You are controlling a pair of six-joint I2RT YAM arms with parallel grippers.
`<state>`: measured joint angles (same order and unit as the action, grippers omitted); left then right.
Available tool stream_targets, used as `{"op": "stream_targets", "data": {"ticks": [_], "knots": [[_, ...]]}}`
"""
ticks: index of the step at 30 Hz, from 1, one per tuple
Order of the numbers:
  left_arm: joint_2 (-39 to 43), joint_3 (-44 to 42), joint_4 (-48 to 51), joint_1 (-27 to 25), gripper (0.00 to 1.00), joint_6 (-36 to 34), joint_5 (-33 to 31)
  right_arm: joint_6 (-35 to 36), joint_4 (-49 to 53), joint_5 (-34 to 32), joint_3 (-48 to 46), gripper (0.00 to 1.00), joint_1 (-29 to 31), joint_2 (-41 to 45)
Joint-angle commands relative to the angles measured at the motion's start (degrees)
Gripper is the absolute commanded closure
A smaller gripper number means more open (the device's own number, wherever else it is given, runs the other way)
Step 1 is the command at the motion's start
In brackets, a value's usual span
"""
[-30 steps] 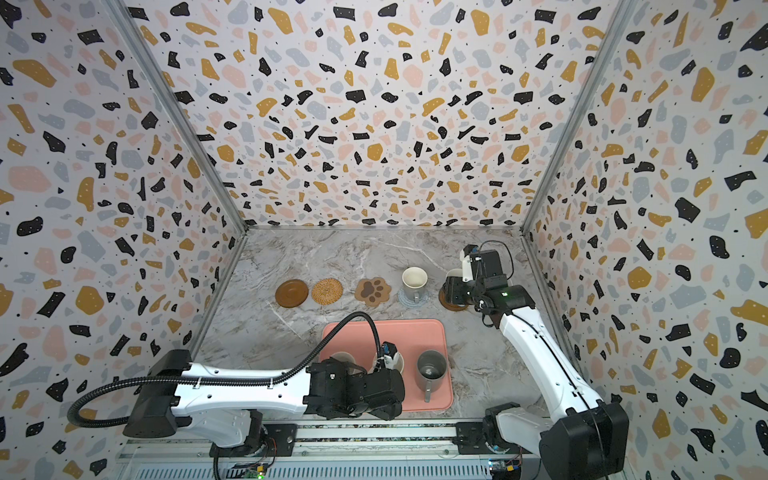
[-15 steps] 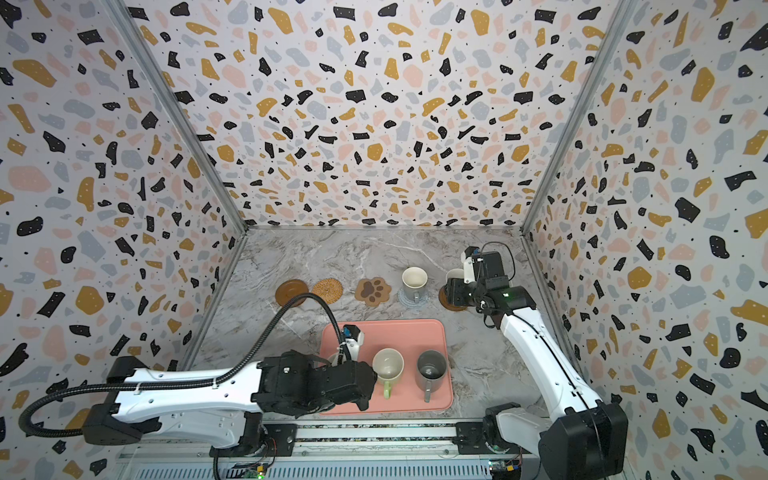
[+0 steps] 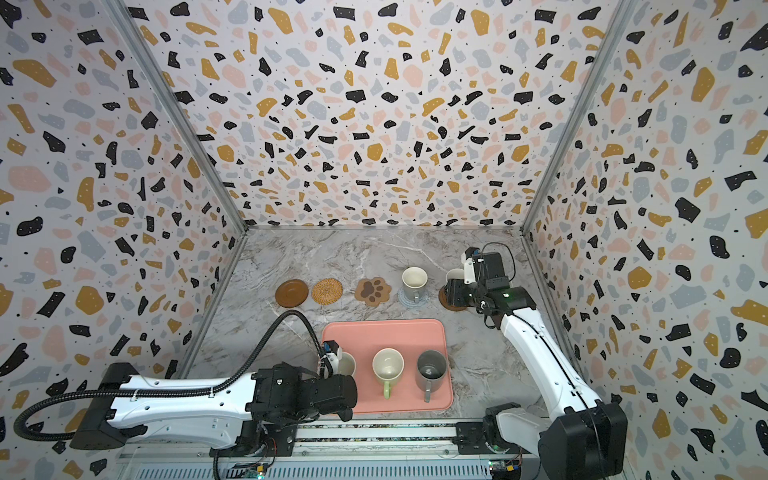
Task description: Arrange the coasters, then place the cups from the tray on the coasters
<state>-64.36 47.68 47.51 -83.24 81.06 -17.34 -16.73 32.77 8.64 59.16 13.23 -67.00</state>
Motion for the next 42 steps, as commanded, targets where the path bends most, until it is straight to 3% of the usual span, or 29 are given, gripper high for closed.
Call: {"op": "stream_targets", "data": {"ticks": [1,13,25,33,42], "knots": [[0.33,-1.66,-1.80,0.49,0.51,0.91,1.10,0.65,0.19,0.50,-0.31,0.33,-0.40,1.26],[-2.45,-2.88,-4.86,5.58,0.58,-5.84,2.53,1.10,0.79,0.50,-0.21,0.33,-0.93,1.36],[-6.08,-3.73,-3.65,6.24,0.63,-8.39,3.92,1.35,0.04,0.90,-1.89,0.33,-1.52,1.62],[-7.45,-3.23,-3.47,7.66,0.76,-10.48,3.55,1.97,-0.06,1.49,-1.94,0.33,-2.16,1.48],[-9.14,-1.89,-1.97,8.26,0.83,-12.42,2.25,2.34,0.18,1.46,-2.31,0.33,-2.89,2.01]]}}
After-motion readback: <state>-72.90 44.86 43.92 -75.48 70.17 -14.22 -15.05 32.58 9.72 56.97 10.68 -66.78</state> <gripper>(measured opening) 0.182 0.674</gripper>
